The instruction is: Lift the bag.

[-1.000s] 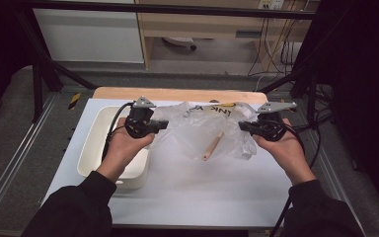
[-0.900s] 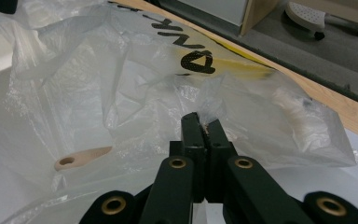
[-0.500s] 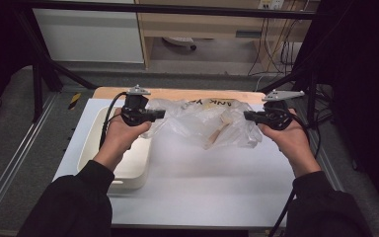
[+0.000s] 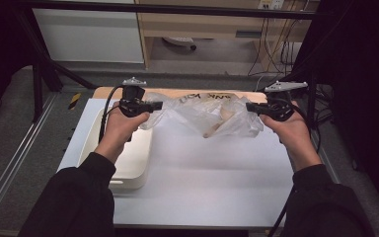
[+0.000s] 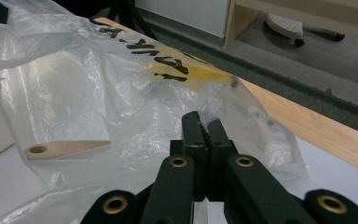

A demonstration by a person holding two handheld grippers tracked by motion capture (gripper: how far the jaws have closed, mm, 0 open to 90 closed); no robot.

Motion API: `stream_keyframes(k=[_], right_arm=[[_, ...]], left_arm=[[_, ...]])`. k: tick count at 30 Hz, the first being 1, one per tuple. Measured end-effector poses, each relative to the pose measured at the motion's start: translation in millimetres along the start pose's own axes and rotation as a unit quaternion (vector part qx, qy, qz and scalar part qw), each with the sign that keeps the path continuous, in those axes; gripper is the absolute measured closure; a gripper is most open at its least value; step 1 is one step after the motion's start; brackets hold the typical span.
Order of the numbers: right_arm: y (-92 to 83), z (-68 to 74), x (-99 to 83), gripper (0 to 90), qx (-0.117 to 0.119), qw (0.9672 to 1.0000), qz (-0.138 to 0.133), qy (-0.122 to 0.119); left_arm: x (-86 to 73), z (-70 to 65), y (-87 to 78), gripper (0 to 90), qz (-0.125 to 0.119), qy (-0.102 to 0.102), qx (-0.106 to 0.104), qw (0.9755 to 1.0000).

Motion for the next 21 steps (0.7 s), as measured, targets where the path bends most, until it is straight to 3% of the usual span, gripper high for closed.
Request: stream_keyframes(k=[13, 21], right_arm=[[3.9, -6.8, 13.3, 90.0, -0.011, 0.9999, -0.003, -0.002], [0.7, -10.2, 26.9, 90.0, -0.018, 0.9998, -0.010, -0.003]], left_arm=[[10.5, 6.5, -0.5, 90.0, -0.010, -0.005, 0.010, 0.9999], [25.1, 10.9, -2.7, 90.0, -0.022, -0.005, 0.018, 0.9996]])
Point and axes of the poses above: each handheld gripper's, and its own axes: y roughly forward along the jaws, x roughly out of its top, z roughly to its left, the point moved 3 cm from there along y, roughly forward along the jaws, and after that the axes turned 11 degrees about x, right-handed, at the moved point
